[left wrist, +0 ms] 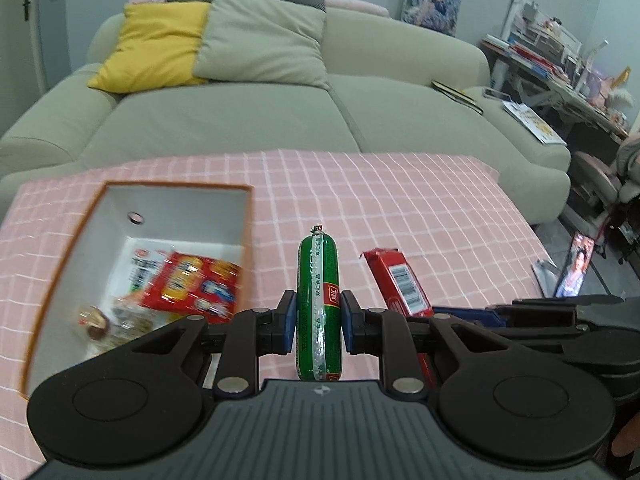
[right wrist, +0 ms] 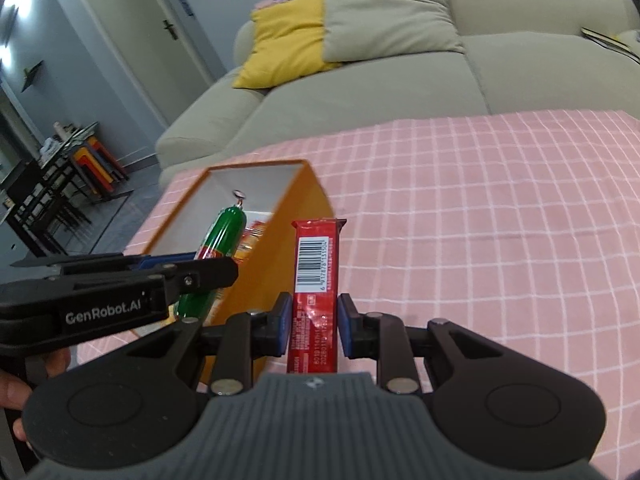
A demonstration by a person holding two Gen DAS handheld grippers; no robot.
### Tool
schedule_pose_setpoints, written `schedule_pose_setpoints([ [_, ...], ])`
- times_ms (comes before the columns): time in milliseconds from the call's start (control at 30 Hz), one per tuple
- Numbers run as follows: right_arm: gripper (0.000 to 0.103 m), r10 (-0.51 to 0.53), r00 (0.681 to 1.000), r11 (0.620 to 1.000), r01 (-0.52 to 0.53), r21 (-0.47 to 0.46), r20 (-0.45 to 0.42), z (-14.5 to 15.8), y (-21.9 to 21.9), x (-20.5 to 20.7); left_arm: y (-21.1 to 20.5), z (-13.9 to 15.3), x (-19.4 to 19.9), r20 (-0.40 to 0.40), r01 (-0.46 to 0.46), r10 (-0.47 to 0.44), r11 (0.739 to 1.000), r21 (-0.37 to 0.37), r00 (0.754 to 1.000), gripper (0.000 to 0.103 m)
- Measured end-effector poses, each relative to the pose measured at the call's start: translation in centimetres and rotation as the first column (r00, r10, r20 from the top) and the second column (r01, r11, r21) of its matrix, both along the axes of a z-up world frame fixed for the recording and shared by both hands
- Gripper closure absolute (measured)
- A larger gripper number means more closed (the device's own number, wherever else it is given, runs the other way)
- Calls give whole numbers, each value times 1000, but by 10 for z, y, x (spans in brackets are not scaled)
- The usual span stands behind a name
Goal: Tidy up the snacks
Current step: 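Carry the green sausage and red bar over the box with both tools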
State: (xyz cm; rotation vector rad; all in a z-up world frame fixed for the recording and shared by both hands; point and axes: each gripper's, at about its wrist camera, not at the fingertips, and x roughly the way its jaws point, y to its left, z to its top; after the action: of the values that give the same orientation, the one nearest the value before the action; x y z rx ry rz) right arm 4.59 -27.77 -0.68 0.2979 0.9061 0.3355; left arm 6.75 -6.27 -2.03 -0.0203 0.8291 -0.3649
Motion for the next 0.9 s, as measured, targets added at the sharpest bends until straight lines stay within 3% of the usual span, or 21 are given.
schedule_pose_setpoints([
  [233, 82, 96, 995, 994, -96, 56, 8, 16, 52, 14, 41, 16, 12, 36, -43, 41, 998, 47, 998, 78],
  [433, 82, 168, 986, 984, -167, 68, -11, 21, 99, 30, 76, 18, 21, 13, -89, 88, 993, 83, 996, 78],
  [900, 82, 263, 955, 965, -259, 44, -138, -21, 174, 86, 121, -15, 49, -112, -96, 111, 987, 127, 988, 78],
])
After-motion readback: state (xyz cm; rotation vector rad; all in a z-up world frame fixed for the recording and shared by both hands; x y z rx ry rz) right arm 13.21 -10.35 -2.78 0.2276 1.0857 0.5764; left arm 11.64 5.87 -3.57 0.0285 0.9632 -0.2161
